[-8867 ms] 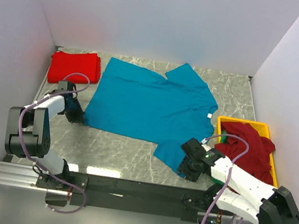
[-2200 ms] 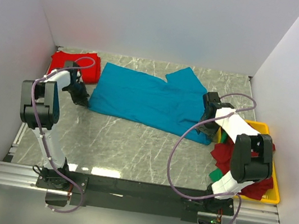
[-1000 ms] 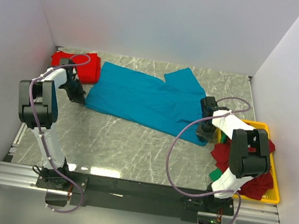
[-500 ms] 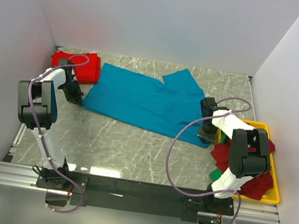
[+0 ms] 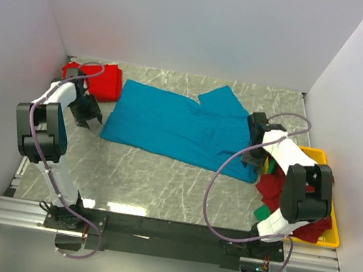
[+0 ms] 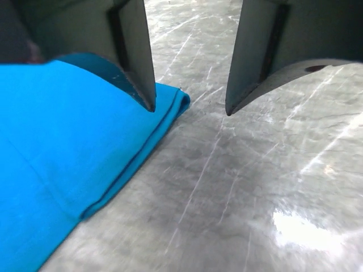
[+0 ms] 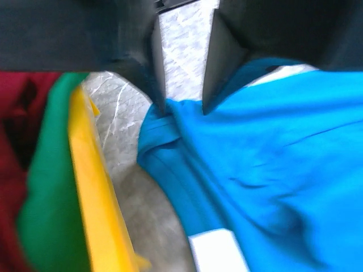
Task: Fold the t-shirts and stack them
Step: Fold the tshirt
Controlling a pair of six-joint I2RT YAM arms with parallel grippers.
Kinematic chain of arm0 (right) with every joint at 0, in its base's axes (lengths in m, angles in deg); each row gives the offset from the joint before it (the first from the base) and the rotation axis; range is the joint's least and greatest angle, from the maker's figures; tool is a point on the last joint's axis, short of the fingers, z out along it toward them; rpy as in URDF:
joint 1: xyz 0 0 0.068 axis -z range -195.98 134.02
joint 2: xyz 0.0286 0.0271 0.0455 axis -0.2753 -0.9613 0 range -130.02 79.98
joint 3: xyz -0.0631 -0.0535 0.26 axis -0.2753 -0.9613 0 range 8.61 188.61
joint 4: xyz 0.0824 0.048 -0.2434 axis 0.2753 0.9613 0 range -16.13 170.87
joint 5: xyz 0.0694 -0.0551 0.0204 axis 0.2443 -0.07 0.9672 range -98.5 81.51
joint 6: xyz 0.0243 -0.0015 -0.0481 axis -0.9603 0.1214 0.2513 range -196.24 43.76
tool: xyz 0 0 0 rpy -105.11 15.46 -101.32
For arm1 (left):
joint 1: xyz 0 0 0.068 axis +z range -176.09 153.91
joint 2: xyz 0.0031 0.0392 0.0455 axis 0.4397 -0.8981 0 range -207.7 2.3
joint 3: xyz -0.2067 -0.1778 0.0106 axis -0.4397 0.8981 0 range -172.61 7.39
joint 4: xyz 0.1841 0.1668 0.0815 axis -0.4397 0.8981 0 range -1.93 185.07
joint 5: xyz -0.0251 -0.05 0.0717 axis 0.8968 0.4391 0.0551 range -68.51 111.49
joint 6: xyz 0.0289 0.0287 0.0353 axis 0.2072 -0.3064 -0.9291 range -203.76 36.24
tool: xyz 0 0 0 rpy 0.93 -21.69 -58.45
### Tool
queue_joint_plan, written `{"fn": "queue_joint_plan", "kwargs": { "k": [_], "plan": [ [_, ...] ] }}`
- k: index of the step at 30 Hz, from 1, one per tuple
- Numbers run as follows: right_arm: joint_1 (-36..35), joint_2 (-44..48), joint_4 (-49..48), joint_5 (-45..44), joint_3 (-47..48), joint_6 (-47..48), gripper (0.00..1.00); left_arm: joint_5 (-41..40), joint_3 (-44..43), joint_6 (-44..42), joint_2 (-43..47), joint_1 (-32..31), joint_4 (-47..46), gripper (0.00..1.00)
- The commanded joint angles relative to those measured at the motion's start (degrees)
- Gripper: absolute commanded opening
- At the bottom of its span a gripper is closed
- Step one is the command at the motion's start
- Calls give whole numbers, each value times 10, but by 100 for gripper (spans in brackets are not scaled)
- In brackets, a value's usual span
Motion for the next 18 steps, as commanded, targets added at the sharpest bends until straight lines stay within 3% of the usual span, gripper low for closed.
{"fn": "queue_joint_plan", "kwargs": {
  "k": [1, 7, 12, 18],
  "plan": [
    [1, 54, 26, 12, 66, 14, 44, -18, -51, 0, 37, -4, 16, 58],
    [-5, 37, 8, 57, 151, 41, 47, -16, -132, 7, 9, -69, 15, 64],
    [-22, -16, -37, 99, 183, 44, 47, 99, -155, 32, -40, -105, -24, 65],
    [-51, -69, -108, 163, 166, 30, 45, 175, -151, 46, -95, -111, -83, 66]
  ]
}}
